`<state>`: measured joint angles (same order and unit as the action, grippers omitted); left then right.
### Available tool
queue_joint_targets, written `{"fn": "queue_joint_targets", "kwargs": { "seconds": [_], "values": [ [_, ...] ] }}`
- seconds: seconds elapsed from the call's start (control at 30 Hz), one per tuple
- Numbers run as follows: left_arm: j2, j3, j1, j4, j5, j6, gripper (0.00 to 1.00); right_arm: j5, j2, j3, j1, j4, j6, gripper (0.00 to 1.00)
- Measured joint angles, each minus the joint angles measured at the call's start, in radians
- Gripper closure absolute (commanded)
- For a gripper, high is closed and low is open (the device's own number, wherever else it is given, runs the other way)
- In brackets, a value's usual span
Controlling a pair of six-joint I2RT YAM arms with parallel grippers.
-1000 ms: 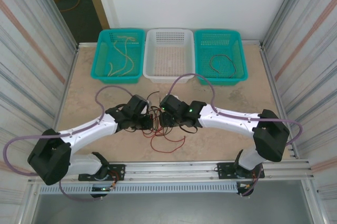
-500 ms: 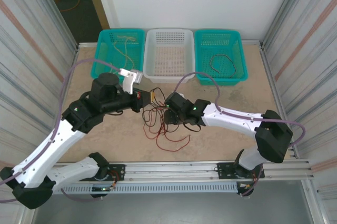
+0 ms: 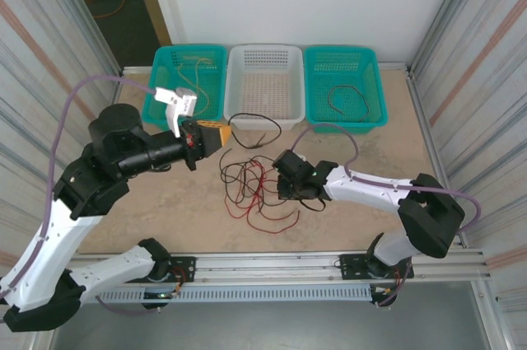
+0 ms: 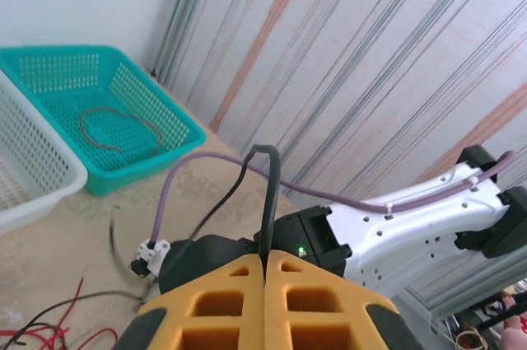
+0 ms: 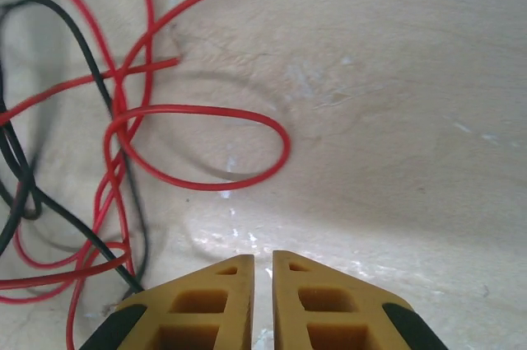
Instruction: Untangle the cables
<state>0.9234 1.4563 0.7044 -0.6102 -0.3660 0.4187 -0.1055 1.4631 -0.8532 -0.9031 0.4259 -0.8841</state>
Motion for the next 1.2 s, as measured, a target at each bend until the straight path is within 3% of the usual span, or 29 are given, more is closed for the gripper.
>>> {"fn": "queue_joint_targets", "kwargs": {
  "seconds": [0.07,0.2,0.3,0.47,0.6,1.0,1.03,1.13,1.2],
  "values": [
    [0.0,0.025,-0.023,-0.003,0.012,0.0,1.0,0.007,-0.013,0.016,0.021,-0.005,-0.007,0.83],
    [0.009,0.053,-0.109,-0.007,0.025,0.002,1.0,0.024,-0.028,0.054,0.048,-0.01,-0.028,0.45],
    [0.046,0.075,-0.174,0.004,0.013,0.008,1.0,0.03,-0.047,0.059,0.045,-0.008,-0.022,0.33],
    [0.167,0.123,-0.27,0.084,-0.026,0.03,1.0,0.014,-0.158,0.058,0.039,0.002,-0.001,0.32],
    [0.352,0.187,-0.342,0.208,-0.074,0.098,1.0,-0.038,-0.254,0.049,0.034,0.052,0.009,0.32],
    [0.884,0.475,-0.36,0.329,-0.095,0.208,1.0,-0.109,-0.402,0.06,0.032,0.134,0.013,0.31],
    [0.916,0.492,-0.362,0.33,-0.094,0.215,0.93,-0.109,-0.402,0.06,0.032,0.138,0.013,0.31],
    [0.989,0.517,-0.362,0.331,-0.074,0.227,0.56,-0.113,-0.406,0.06,0.032,0.15,0.014,0.31],
    [1.025,0.517,-0.363,0.33,-0.065,0.239,0.46,-0.117,-0.414,0.06,0.032,0.158,0.021,0.31]
  ]
}}
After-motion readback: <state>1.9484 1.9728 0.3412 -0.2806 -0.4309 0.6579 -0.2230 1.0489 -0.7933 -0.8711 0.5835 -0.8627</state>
